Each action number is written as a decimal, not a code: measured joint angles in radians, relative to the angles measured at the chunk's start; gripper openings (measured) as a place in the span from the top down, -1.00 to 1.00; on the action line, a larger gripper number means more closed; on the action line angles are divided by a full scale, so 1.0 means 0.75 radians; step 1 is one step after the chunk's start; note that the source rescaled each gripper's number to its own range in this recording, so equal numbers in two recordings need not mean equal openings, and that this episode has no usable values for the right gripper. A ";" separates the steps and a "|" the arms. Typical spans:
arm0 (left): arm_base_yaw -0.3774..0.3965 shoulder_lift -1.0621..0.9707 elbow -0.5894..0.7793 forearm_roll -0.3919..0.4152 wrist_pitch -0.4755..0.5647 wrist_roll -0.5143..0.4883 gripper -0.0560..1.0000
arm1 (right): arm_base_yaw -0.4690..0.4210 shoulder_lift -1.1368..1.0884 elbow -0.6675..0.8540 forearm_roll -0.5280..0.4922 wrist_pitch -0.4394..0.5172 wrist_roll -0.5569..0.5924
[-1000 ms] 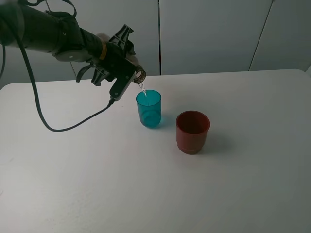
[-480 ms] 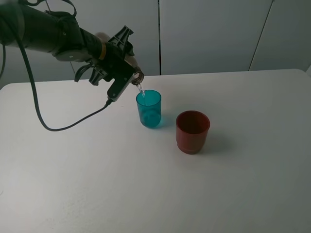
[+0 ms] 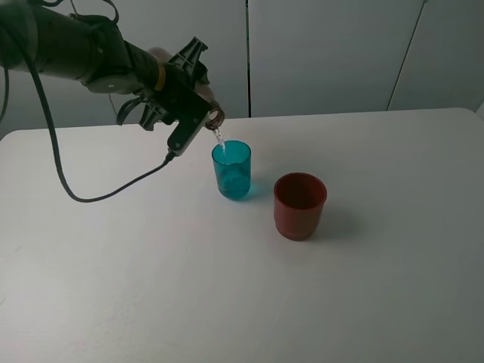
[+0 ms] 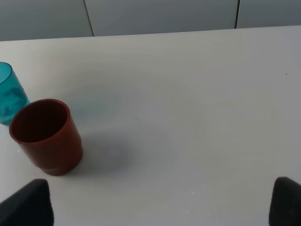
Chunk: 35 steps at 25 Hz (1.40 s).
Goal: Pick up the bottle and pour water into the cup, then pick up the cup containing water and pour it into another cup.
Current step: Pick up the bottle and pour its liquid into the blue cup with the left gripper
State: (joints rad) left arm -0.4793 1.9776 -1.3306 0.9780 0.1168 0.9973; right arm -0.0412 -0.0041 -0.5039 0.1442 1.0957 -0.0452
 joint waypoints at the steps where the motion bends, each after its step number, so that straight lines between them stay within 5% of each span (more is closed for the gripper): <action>1: 0.000 0.000 -0.003 0.000 0.000 0.000 0.89 | 0.000 0.000 0.000 0.000 0.000 0.000; 35: 0.000 0.000 -0.022 0.000 -0.012 0.135 0.89 | 0.000 0.000 0.000 0.000 0.000 0.000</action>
State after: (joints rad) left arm -0.4793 1.9776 -1.3469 0.9780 0.1079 1.0989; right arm -0.0412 -0.0041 -0.5039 0.1442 1.0957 -0.0452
